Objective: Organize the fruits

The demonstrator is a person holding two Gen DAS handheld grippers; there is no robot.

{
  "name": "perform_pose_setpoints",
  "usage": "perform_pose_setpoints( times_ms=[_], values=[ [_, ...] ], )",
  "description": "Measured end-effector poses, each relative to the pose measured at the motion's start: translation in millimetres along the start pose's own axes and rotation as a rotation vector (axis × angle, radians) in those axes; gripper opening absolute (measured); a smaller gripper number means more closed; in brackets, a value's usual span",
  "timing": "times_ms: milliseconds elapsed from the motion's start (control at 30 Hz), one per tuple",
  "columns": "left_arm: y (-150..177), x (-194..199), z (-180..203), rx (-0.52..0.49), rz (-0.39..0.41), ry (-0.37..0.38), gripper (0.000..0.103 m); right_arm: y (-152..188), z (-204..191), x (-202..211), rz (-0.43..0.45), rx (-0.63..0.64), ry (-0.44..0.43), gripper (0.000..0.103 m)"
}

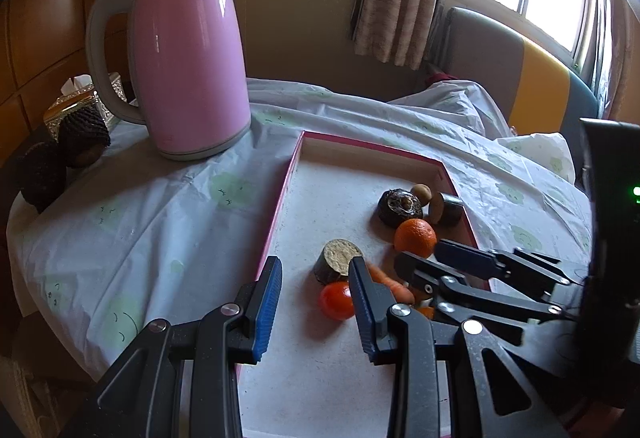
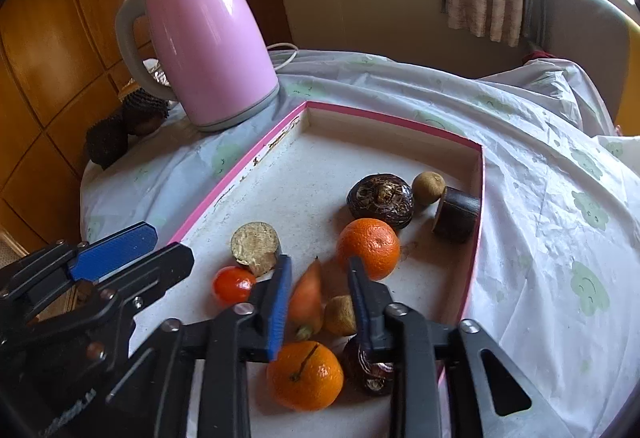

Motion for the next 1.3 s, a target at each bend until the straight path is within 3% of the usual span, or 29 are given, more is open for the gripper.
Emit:
perform_pose_setpoints(
  times_ms=[267,367,433,500,833,900,1067,1300],
  values=[
    [1,12,3,-0.011,0.033,-0.005,0.035,12,3,32,0.080,-0.024,0.055,0.051],
    [2,20,5,-0.014,0.052,-0.002,0.036,19,8,46,0.116,-0.061,0.077,0.062],
    [3,25,7,-0.022,0.062,0.003,0.045,25,13,55,0.138,-0.086,0.101,0.070],
    [5,30,10,-0.027,0.075,0.008,0.051,33,17,62,0.148,-0.108,0.124,0.070],
    [15,51,32,-0.083,0.120,-0.002,0.054,64,34,76,0.158,-0.170,0.196,0.076],
    [17,53,33,-0.083,0.122,-0.022,0.065,68,35,77,0.162,-0.174,0.207,0.076],
    [15,60,34,-0.069,0.153,-0.041,0.067,73,36,81,0.171,-0.171,0.222,0.077],
    [17,56,30,-0.044,0.139,-0.060,0.071,75,35,82,0.175,-0.169,0.222,0.078]
  ],
)
Point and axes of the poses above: each gripper's, at about its wrist camera, not at the fingertips, and x roughly against the way its jaws point, z to its right, y to its underside, the point moved 9 cm from there along -x, roughly the way its jaws point, and after that the axes turned 14 degrees about -z, right-handed, at the moved point
